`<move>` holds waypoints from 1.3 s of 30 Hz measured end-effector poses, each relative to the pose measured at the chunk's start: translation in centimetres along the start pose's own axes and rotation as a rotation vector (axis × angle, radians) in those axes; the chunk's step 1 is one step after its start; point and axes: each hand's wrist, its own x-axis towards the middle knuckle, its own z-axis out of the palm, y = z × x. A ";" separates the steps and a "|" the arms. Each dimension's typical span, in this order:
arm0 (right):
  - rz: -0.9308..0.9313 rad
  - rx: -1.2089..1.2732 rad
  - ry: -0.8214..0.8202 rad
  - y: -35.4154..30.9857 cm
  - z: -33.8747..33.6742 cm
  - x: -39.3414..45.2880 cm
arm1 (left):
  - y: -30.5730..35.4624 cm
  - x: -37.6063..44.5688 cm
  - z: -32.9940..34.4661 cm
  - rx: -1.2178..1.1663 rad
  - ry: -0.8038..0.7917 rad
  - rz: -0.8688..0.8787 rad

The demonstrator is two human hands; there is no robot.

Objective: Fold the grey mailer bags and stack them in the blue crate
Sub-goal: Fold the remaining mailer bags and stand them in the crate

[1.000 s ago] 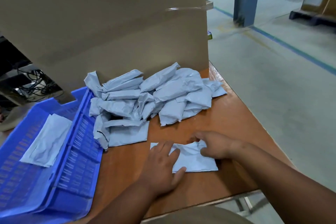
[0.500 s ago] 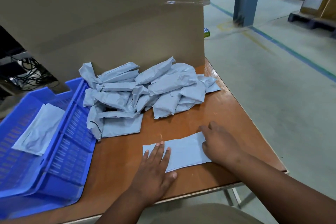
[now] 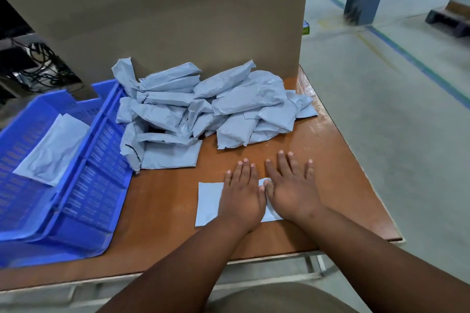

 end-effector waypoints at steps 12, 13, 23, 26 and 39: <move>0.011 -0.019 -0.116 0.0 -0.3 0.2 | -1.1 -0.2 0.2 -0.078 -0.028 0.039; 0.014 -0.011 -0.104 0.2 -0.5 0.2 | -1.3 -0.4 -0.4 -0.134 -0.012 0.039; -0.310 -0.017 0.029 -6.4 0.0 -0.3 | -6.3 -3.6 -2.1 -0.041 0.028 -0.024; -0.303 -0.026 0.007 -6.9 1.8 -0.5 | -7.2 -4.4 -0.9 -0.016 0.031 -0.041; -0.294 -0.047 0.008 -7.2 2.2 -0.5 | -7.7 -4.9 -0.5 0.020 0.007 -0.079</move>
